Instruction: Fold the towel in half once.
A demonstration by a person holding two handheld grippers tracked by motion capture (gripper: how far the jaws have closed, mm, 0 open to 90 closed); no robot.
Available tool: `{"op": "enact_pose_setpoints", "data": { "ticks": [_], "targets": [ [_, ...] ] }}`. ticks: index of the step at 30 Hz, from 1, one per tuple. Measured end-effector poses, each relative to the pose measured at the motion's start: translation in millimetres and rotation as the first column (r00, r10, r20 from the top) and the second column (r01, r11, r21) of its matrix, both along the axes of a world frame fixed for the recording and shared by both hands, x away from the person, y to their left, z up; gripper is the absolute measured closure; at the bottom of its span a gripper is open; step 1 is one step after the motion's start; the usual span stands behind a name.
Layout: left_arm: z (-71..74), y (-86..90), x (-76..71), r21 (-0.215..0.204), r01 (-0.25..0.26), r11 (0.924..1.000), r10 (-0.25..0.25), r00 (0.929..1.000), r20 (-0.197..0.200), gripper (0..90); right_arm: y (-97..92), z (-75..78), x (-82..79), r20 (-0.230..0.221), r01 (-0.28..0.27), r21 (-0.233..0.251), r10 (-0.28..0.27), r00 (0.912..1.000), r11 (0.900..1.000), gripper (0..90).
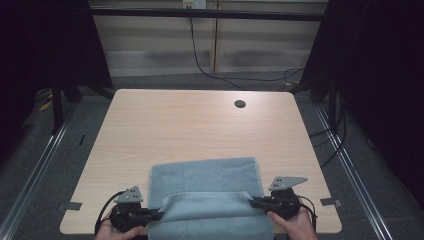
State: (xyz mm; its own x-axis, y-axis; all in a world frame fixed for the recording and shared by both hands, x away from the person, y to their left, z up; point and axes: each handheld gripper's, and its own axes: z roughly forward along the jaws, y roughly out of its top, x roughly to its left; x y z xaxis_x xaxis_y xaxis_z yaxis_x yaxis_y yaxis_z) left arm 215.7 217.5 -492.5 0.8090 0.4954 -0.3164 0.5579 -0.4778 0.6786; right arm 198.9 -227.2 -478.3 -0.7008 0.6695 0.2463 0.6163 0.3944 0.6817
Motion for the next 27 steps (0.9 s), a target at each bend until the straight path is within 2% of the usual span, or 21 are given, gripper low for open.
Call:
{"op": "enact_pose_setpoints", "data": {
  "ticks": [3, 4, 6, 8, 10, 12, 14, 16, 18, 20, 24, 27],
  "targets": [
    [-5.4, 1.2, 5.0, -0.014, -0.004, 0.9999, 0.004, 0.9997, -0.025, 84.9, 3.5, -4.7, 0.3, -0.024, -0.003, 0.008, 0.003, 0.9997, 1.0, 86.2],
    [-6.1, 1.9, 6.5, -0.024, -0.006, 0.9997, 0.006, 0.9995, -0.032, 85.0, 5.6, -7.0, 1.0, -0.032, -0.003, -0.016, 0.002, 0.9995, 0.9999, 86.4],
    [-7.2, 2.4, 13.6, -0.013, -0.042, 0.999, 0.042, 0.9991, 0.005, 85.3, 8.4, -10.2, 2.6, -0.029, -0.009, -0.037, 0.008, 0.9995, 0.9993, 86.7],
    [-7.1, -0.1, 23.1, -0.004, -0.074, 0.9973, 0.074, 0.997, 0.022, 85.5, 11.3, -10.1, 6.0, -0.007, -0.009, -0.071, 0.009, 0.9999, 0.9974, 86.8],
    [-6.7, -3.1, 33.0, 0.017, -0.093, 0.9956, 0.092, 0.9944, 0.053, 85.6, 13.5, -12.0, 11.5, 0.006, 0.005, -0.073, -0.004, 1.0, 0.9973, 87.0],
    [-6.5, -5.1, 44.9, 0.027, -0.106, 0.994, 0.104, 0.9926, 0.064, 85.6, 14.1, -12.6, 18.2, 0.003, 0.024, -0.067, -0.024, 0.9997, 0.9974, 87.0],
    [-7.0, -7.4, 63.8, 0.036, -0.124, 0.9916, 0.12, 0.9885, 0.091, 85.6, 14.5, -13.6, 30.2, 0.008, 0.037, -0.063, -0.036, 0.9993, 0.9974, 87.0],
    [-6.8, -9.5, 81.5, 0.048, -0.122, 0.9914, 0.116, 0.9877, 0.104, 85.6, 15.7, -13.8, 42.5, 0.012, 0.055, -0.072, -0.055, 0.9984, 0.9959, 87.0],
    [-7.7, -8.7, 100.1, 0.04, -0.131, 0.9906, 0.127, 0.9881, 0.087, 85.6, 18.1, -13.6, 56.4, 0.017, 0.063, -0.081, -0.061, 0.998, 0.9947, 87.0],
    [-8.5, -8.2, 115.8, 0.036, -0.145, 0.9888, 0.141, 0.9861, 0.087, 85.6, 19.7, -13.2, 71.3, 0.016, 0.075, -0.093, -0.074, 0.9971, 0.9928, 87.0],
    [-10.8, -6.5, 140.5, 0.021, -0.179, 0.9836, 0.177, 0.9812, 0.075, 85.6, 22.3, -14.3, 96.6, -0.003, 0.111, -0.077, -0.111, 0.9938, 0.9909, 87.0],
    [-8.6, -7.8, 159.2, 0.044, -0.181, 0.9824, 0.178, 0.9816, 0.069, 85.6, 22.3, -15.2, 112.4, -0.005, 0.127, -0.069, -0.127, 0.9919, 0.9896, 87.0]
  ]
}}
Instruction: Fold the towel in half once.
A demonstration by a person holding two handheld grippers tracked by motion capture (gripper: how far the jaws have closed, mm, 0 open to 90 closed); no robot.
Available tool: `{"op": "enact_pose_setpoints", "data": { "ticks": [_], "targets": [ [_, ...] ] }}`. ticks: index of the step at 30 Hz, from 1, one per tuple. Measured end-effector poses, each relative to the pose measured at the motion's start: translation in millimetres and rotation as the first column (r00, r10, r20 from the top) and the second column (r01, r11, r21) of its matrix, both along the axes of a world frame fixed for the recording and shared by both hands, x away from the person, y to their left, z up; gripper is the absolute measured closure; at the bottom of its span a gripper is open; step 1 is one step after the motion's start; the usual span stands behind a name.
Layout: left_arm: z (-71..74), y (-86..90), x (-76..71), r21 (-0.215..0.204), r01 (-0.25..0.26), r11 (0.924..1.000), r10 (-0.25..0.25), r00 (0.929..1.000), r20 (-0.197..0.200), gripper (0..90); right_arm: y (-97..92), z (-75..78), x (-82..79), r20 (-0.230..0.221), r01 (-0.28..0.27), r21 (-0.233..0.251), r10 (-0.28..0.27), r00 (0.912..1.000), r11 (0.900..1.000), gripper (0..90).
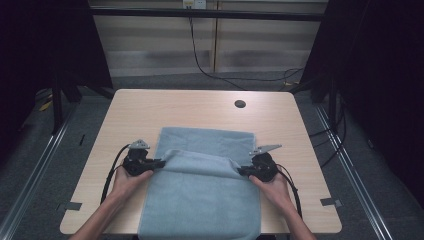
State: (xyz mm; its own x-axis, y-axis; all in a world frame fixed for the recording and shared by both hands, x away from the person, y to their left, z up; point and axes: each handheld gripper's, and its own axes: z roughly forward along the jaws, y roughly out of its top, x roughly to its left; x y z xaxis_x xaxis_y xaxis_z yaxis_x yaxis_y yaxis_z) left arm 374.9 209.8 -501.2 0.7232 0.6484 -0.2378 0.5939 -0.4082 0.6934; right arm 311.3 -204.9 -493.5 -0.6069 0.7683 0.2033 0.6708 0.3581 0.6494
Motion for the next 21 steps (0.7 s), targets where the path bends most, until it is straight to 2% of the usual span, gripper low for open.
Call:
{"op": "enact_pose_setpoints", "data": {
  "ticks": [2, 4, 8, 11, 13, 15, 18, 21],
  "targets": [
    [0.1, -1.6, 10.5, 0.002, -0.017, 0.9999, 0.017, 0.9999, -0.003, 85.6, -1.0, -2.1, 11.0, 0.0, 0.018, 0.029, -0.018, 0.9998, 0.9994, 87.0],
    [-0.2, -3.1, 20.8, 0.008, -0.036, 0.9993, 0.036, 0.9994, 0.002, 85.6, -0.5, -2.5, 22.7, -0.003, 0.036, 0.031, -0.036, 0.9994, 0.9989, 87.1],
    [-0.7, -5.3, 38.1, 0.001, -0.067, 0.9977, 0.067, 0.9977, -0.005, 85.6, 2.3, -1.5, 44.3, 0.003, 0.059, -0.001, -0.059, 0.9982, 0.9982, 87.1],
    [-0.9, -6.7, 46.1, 0.012, -0.088, 0.996, 0.088, 0.9961, 0.009, 85.6, 1.3, -2.7, 63.0, 0.004, 0.083, 0.004, -0.083, 0.9966, 0.9965, 87.1],
    [-1.8, -6.2, 50.2, 0.003, -0.095, 0.9955, 0.095, 0.9954, 0.01, 85.6, 0.9, -3.4, 73.7, 0.003, 0.1, 0.01, -0.1, 0.995, 0.9949, 87.1],
    [-1.5, -5.7, 53.7, 0.013, -0.097, 0.9952, 0.096, 0.9952, 0.017, 85.6, 1.7, -3.5, 81.3, 0.005, 0.111, 0.007, -0.111, 0.9938, 0.9938, 87.1],
    [-1.5, -5.4, 58.8, 0.017, -0.109, 0.9939, 0.109, 0.9939, 0.016, 85.6, 1.8, -5.0, 87.6, -0.003, 0.131, 0.035, -0.131, 0.9914, 0.9908, 87.0],
    [-2.5, -6.3, 64.1, 0.009, -0.136, 0.9906, 0.136, 0.9905, 0.019, 85.6, 6.3, -3.8, 90.3, 0.009, 0.142, 0.008, -0.142, 0.9898, 0.9898, 87.0]
  ]
}}
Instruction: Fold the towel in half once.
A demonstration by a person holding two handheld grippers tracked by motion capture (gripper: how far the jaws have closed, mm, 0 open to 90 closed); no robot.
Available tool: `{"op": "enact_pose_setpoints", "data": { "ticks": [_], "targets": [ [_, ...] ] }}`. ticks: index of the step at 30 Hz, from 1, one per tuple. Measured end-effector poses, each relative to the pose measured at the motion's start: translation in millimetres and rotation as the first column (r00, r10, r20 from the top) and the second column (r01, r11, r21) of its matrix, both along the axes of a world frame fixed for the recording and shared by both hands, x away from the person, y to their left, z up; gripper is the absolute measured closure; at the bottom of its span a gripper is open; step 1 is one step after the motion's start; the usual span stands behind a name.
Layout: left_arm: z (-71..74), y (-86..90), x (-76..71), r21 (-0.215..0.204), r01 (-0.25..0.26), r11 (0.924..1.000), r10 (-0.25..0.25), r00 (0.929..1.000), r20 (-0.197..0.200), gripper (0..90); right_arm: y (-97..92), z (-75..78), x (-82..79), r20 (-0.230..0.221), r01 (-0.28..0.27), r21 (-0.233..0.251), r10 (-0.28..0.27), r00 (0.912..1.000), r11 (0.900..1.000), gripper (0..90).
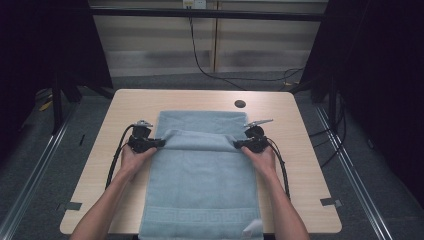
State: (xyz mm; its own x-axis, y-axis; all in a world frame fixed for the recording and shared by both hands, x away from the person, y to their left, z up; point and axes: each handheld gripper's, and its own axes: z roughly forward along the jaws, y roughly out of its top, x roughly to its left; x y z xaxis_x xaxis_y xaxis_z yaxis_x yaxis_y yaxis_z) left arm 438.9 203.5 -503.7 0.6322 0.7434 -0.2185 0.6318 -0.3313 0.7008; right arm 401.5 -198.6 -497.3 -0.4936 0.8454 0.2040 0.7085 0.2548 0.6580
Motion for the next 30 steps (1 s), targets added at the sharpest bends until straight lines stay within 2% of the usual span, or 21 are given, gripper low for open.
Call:
{"op": "enact_pose_setpoints", "data": {
  "ticks": [2, 3, 5, 7, 9, 11, 12, 15, 18, 20, 23, 25, 29, 30],
  "targets": [
    [0.8, -1.0, 3.2, 0.018, -0.004, 0.9998, 0.004, 1.0, 0.003, 85.6, 2.2, 0.2, 2.5, 0.003, 0.017, -0.005, -0.017, 0.9998, 0.9998, 87.0],
    [0.7, -2.6, 3.9, 0.012, -0.025, 0.9996, 0.025, 0.9997, 0.001, 85.6, 2.3, -0.4, 3.7, 0.009, 0.022, -0.004, -0.022, 0.9997, 0.9997, 87.0],
    [1.6, -2.5, 3.7, 0.016, -0.026, 0.9995, 0.026, 0.9996, -0.005, 85.6, 1.2, -1.8, 7.2, 0.008, 0.039, 0.017, -0.039, 0.9992, 0.9991, 87.0],
    [2.7, -3.2, 1.9, 0.002, -0.042, 0.9991, 0.042, 0.9991, -0.001, 85.6, 1.7, -0.4, 7.8, 0.009, 0.032, 0.007, -0.033, 0.9994, 0.9995, 87.0],
    [6.5, -0.3, 0.6, 0.011, -0.022, 0.9997, 0.022, 0.9997, 0.011, 85.6, -0.4, 3.7, 6.8, 0.028, 0.026, 0.015, -0.026, 0.9993, 0.9995, 87.0],
    [14.2, 2.3, -2.3, -0.043, -0.03, 0.9986, 0.031, 0.9992, 0.024, 85.6, -8.1, 13.0, 5.6, 0.064, 0.029, 0.067, -0.033, 0.9974, 0.9974, 86.9],
    [19.9, 4.4, -3.6, -0.049, -0.018, 0.9986, 0.02, 0.9991, 0.037, 85.5, -11.7, 19.5, 4.8, 0.08, 0.028, 0.09, -0.035, 0.9961, 0.9956, 86.9],
    [42.7, 9.2, -8.5, -0.111, 0.001, 0.9938, 0.007, 0.9972, 0.074, 85.4, -18.3, 46.0, 3.2, 0.14, 0.028, 0.138, -0.047, 0.989, 0.9901, 86.9],
    [70.7, 17.0, -14.5, -0.185, 0.008, 0.9828, 0.013, 0.9934, 0.114, 85.3, -19.9, 75.7, 0.8, 0.204, 0.014, 0.16, -0.047, 0.9779, 0.987, 86.8],
    [91.3, 22.3, -23.1, -0.192, 0.027, 0.981, 0.003, 0.9881, 0.154, 85.3, -21.0, 99.2, -6.7, 0.268, -0.012, 0.202, -0.044, 0.9623, 0.9794, 86.8],
    [117.1, 30.1, -37.5, -0.222, 0.057, 0.9734, -0.01, 0.9778, 0.209, 85.2, -21.4, 125.1, -18.4, 0.338, -0.047, 0.212, -0.028, 0.9408, 0.976, 86.8],
    [132.6, 34.1, -50.6, -0.23, 0.083, 0.9697, -0.024, 0.9679, 0.25, 85.2, -20.5, 139.6, -28.7, 0.377, -0.071, 0.212, -0.014, 0.9263, 0.9748, 86.8],
    [152.0, 43.4, -78.2, -0.246, 0.134, 0.96, -0.06, 0.9562, 0.287, 85.1, -20.2, 161.0, -56.0, 0.427, -0.123, 0.215, 0.021, 0.9042, 0.9689, 86.8],
    [153.9, 44.9, -85.9, -0.235, 0.15, 0.9603, -0.075, 0.95, 0.303, 85.1, -20.0, 164.5, -64.0, 0.44, -0.137, 0.208, 0.032, 0.8973, 0.9686, 86.8]
  ]
}}
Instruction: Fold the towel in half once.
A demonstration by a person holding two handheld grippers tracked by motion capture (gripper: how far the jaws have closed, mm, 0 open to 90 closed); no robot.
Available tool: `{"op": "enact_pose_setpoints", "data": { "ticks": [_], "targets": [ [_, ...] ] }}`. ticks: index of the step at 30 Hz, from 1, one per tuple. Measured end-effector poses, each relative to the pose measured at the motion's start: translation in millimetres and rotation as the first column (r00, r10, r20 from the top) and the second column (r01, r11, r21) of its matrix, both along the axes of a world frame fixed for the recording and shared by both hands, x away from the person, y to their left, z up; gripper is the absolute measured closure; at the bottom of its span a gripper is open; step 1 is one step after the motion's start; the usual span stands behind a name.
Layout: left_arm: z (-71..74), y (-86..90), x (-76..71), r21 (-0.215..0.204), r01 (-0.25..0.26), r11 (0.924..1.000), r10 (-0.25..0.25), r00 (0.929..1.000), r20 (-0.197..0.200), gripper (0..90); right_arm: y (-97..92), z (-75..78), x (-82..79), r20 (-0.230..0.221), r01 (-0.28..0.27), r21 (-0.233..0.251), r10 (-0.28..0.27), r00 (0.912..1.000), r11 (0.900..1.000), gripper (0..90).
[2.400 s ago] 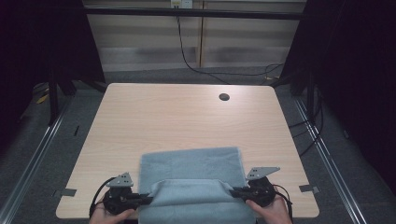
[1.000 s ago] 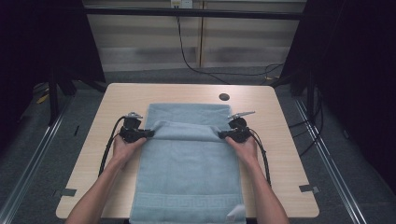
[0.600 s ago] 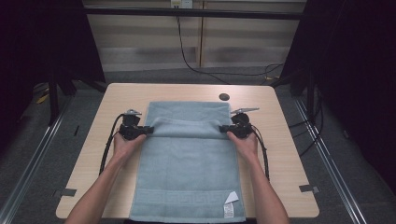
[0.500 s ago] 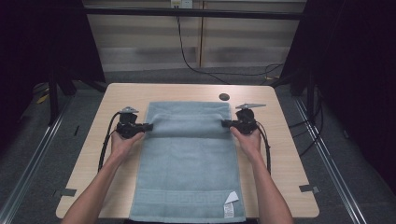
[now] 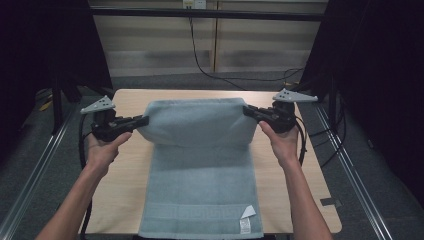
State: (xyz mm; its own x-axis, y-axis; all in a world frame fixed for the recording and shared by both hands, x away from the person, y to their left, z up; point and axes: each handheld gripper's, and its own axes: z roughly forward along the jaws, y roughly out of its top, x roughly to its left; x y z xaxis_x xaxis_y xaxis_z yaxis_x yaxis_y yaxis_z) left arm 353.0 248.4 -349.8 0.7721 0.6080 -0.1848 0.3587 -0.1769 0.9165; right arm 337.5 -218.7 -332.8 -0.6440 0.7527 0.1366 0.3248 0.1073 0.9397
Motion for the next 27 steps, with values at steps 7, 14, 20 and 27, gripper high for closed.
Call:
{"op": "enact_pose_setpoints", "data": {
  "ticks": [7, 14, 20, 27],
  "targets": [
    [-28.8, -4.6, -51.7, 0.083, 0.069, 0.9942, -0.07, 0.9975, 0.01, 84.3, -4.2, -18.9, -51.1, -0.051, -0.087, 0.008, 0.087, 0.9949, 0.9962, 86.8],
    [-87.1, -5.1, -66.0, 0.057, 0.087, 0.9946, -0.079, 0.9899, -0.118, 83.6, -8.5, -77.5, -86.7, -0.181, -0.101, -0.061, 0.089, 0.9794, 0.993, 86.1],
    [-107.7, -2.8, -82.7, 0.093, 0.143, 0.9853, -0.129, 0.9809, -0.146, 80.4, -8.5, -110.2, -110.7, -0.245, -0.135, -0.072, 0.114, 0.9627, 0.9881, 84.0],
    [-123.7, -1.2, -108.6, 0.129, 0.189, 0.9733, -0.164, 0.9689, -0.185, 79.2, -8.5, -125.2, -147.2, -0.293, -0.135, -0.106, 0.099, 0.9509, 0.9851, 81.0]
  ]
}}
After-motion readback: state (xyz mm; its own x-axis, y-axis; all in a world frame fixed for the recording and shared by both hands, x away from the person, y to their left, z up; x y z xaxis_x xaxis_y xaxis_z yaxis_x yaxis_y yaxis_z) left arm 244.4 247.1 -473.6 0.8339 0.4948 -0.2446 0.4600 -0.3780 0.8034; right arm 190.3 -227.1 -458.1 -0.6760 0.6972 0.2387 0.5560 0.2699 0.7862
